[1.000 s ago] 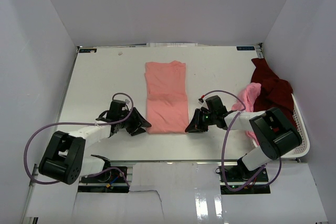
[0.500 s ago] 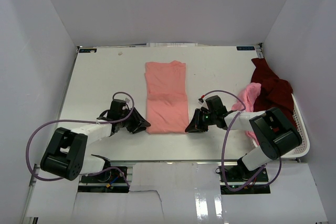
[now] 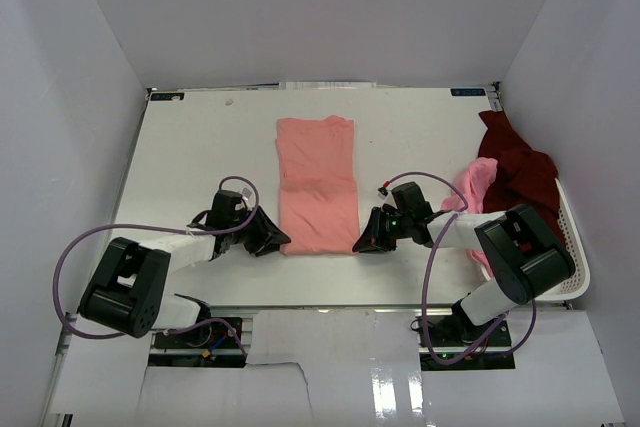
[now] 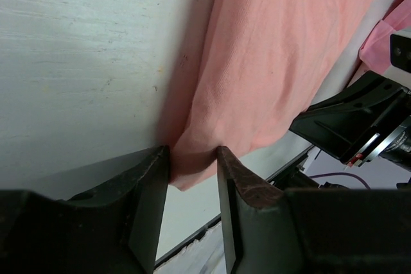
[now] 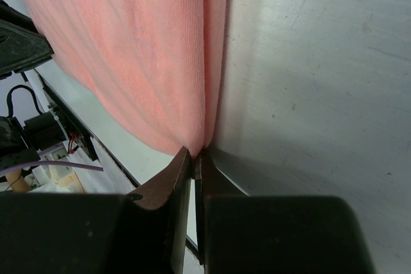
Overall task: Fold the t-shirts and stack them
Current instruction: Grab one side of the 2/3 rectangular tshirt with both arms
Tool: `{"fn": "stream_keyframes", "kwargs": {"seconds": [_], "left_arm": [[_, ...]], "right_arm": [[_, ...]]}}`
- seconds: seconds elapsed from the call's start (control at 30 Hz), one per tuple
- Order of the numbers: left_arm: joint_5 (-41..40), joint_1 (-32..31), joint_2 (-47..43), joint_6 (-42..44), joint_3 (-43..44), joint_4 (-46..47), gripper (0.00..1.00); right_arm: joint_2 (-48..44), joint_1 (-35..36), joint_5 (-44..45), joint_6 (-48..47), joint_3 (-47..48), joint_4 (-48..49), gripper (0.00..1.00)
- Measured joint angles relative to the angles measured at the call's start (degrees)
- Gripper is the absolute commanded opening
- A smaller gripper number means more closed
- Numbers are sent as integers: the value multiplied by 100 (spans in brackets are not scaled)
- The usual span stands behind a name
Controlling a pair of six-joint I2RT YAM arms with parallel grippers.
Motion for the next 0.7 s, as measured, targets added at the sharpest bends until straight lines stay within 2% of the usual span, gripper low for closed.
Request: {"fn": "stream_keyframes", "kwargs": {"seconds": [0.03,0.07,0.1,0.13,0.3,0.7], "left_arm": [[35,-7,35,-11,0,50,44],[72,-9,98,-15,0,98,36],[85,-11,127,-24,-2,125,21],[72,-17,162,9,-7,120,15],[66,-42,199,4,-52,155,0],[249,-46,199,96,-44,81,0]], "right_arm": [[2,0,0,0,0,2,8],[2,0,0,0,0,4,8],[2,2,0,0,0,7,8],[4,4,0,0,0,7,8],[4,4,0,0,0,13,8],[-57,35,48,-70,105,-289,8]]}}
